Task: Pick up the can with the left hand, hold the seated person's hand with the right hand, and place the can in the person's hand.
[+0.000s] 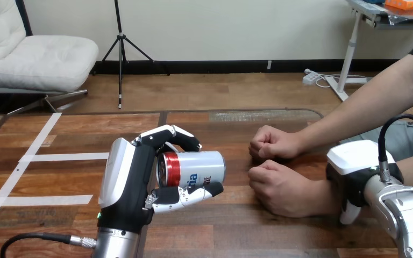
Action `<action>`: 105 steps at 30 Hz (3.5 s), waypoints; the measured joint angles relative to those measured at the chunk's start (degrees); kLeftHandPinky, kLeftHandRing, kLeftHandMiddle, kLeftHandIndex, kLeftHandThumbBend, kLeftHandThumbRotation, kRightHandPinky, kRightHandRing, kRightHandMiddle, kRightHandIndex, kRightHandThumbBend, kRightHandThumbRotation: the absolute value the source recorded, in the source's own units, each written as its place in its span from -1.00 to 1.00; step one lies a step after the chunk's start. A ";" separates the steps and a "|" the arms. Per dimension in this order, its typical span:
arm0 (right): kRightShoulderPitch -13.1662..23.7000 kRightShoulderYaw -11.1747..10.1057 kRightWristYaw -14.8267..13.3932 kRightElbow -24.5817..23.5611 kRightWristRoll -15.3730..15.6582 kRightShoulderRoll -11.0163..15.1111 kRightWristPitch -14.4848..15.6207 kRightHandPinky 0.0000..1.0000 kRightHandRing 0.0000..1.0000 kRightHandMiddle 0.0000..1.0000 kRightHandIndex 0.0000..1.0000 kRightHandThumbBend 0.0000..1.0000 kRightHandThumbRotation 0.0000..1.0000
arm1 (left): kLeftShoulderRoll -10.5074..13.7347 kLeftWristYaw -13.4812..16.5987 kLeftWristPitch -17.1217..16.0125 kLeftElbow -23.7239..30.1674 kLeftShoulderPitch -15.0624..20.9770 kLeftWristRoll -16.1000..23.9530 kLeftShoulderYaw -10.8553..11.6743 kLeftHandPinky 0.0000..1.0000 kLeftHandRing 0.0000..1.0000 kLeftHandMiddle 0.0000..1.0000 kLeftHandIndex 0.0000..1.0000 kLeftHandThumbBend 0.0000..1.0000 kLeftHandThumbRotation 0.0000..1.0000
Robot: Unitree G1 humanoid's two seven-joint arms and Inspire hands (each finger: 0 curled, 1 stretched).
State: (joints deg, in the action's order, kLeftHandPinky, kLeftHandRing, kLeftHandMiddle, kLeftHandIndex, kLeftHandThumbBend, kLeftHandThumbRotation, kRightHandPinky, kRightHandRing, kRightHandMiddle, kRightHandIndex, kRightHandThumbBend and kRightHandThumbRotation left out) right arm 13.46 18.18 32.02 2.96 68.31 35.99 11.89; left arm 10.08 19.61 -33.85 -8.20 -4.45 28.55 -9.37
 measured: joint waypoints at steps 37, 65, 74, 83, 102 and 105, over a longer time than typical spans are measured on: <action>-2.08 -2.15 -9.16 -1.61 -7.24 0.63 -1.94 -0.63 -0.40 -0.19 0.01 0.35 -1.00 | -0.03 0.08 -0.14 -0.01 -0.01 0.18 0.38 -0.39 -0.28 -0.17 -0.12 0.43 -1.00; -2.46 -4.25 -11.07 -5.11 -9.27 0.71 -2.35 -0.61 -0.41 -0.22 -0.10 0.46 -1.00 | -0.05 0.07 -0.13 -0.03 0.00 0.35 0.46 -0.40 -0.29 -0.17 -0.12 0.45 -1.00; -2.47 -4.72 -11.09 -5.98 -9.55 0.71 -2.30 -0.58 -0.40 -0.21 -0.05 0.64 -1.00 | -0.03 -0.15 -0.03 -0.03 0.01 0.33 0.46 -0.40 -0.29 -0.17 -0.12 0.45 -1.00; -2.57 -4.79 -11.09 -7.30 -9.82 0.70 -1.90 -0.61 -0.44 -0.26 -0.05 0.69 -1.00 | 0.14 -1.56 0.19 -0.03 0.03 0.04 0.46 -0.40 -0.28 -0.17 -0.11 0.43 -1.00; -3.14 -5.12 -10.05 -11.08 -9.85 0.68 -1.02 -0.59 -0.42 -0.24 -0.01 0.67 -1.00 | 0.32 -4.75 0.20 -0.03 0.09 -0.52 0.44 -0.39 -0.28 -0.16 -0.11 0.45 -1.00; -3.21 -5.12 -9.70 -11.83 -9.86 0.64 -0.73 -0.60 -0.43 -0.23 0.03 0.70 -1.00 | 0.31 -5.31 0.25 -0.03 0.10 -0.68 0.43 -0.39 -0.28 -0.16 -0.11 0.46 -1.00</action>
State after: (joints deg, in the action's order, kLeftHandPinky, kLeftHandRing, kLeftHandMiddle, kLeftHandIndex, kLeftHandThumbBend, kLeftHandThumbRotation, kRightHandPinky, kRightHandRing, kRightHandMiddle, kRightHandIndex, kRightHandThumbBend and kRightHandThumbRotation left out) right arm 10.25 13.06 22.33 -8.88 58.45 36.63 11.16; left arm 10.39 14.30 -33.60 -8.22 -4.35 27.87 -8.94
